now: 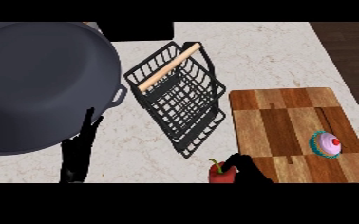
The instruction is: Pick the bell pepper from the cutting board and place it in the tiered basket
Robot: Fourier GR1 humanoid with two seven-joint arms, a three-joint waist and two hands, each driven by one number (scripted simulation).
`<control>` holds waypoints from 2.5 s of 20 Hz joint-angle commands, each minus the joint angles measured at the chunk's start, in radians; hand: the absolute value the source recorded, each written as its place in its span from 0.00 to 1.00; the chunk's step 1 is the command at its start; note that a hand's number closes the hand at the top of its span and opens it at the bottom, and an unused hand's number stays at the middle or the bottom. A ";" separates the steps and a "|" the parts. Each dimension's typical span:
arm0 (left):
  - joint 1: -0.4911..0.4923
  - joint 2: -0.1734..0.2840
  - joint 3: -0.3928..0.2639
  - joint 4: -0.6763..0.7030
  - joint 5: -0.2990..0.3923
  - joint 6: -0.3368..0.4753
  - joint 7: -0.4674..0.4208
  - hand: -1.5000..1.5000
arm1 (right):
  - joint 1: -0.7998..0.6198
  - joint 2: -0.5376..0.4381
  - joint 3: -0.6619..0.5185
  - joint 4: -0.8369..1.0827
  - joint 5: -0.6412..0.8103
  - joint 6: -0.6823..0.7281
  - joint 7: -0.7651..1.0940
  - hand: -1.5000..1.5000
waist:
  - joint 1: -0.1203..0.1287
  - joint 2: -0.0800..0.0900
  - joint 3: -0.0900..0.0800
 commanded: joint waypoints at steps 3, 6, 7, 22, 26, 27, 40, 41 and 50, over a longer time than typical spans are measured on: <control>0.023 0.022 0.023 0.005 0.013 -0.011 0.002 0.50 | -0.024 0.023 0.095 -0.254 0.167 -0.095 0.212 1.00 | -0.018 -0.007 -0.002; 0.002 0.023 0.032 0.022 0.006 0.001 0.008 0.50 | -0.065 0.022 0.148 -0.307 0.310 0.000 0.194 1.00 | -0.017 -0.004 -0.004; -0.005 0.010 0.019 0.023 0.009 -0.005 0.016 0.50 | -0.061 0.021 0.157 -0.338 0.338 0.031 0.189 1.00 | -0.023 -0.003 -0.004; -0.022 -0.004 -0.009 0.027 -0.017 -0.006 0.001 0.50 | -0.237 0.021 0.090 -0.442 0.407 0.245 0.227 1.00 | 0.031 0.021 -0.005; -0.018 0.023 0.007 0.015 0.000 -0.033 0.012 0.50 | -0.262 0.022 0.072 -0.454 0.390 0.286 0.262 1.00 | 0.044 0.023 -0.005; -0.023 -0.005 -0.028 0.005 -0.032 -0.006 0.010 0.50 | -0.297 0.023 0.051 -0.445 0.385 0.284 0.256 1.00 | 0.050 0.025 -0.005; -0.039 -0.007 -0.037 -0.016 -0.032 -0.020 0.034 0.50 | -0.578 0.024 -0.184 -0.194 0.087 0.322 0.302 1.00 | 0.088 0.030 -0.001; -0.098 -0.012 -0.012 0.028 -0.011 -0.028 0.055 0.50 | -0.592 0.024 -0.198 -0.145 0.072 0.294 0.302 1.00 | 0.076 0.035 -0.001; -0.081 -0.018 -0.025 0.021 -0.022 -0.028 0.057 0.50 | -0.787 0.024 -0.344 0.104 -0.075 0.149 0.318 1.00 | 0.081 0.029 0.002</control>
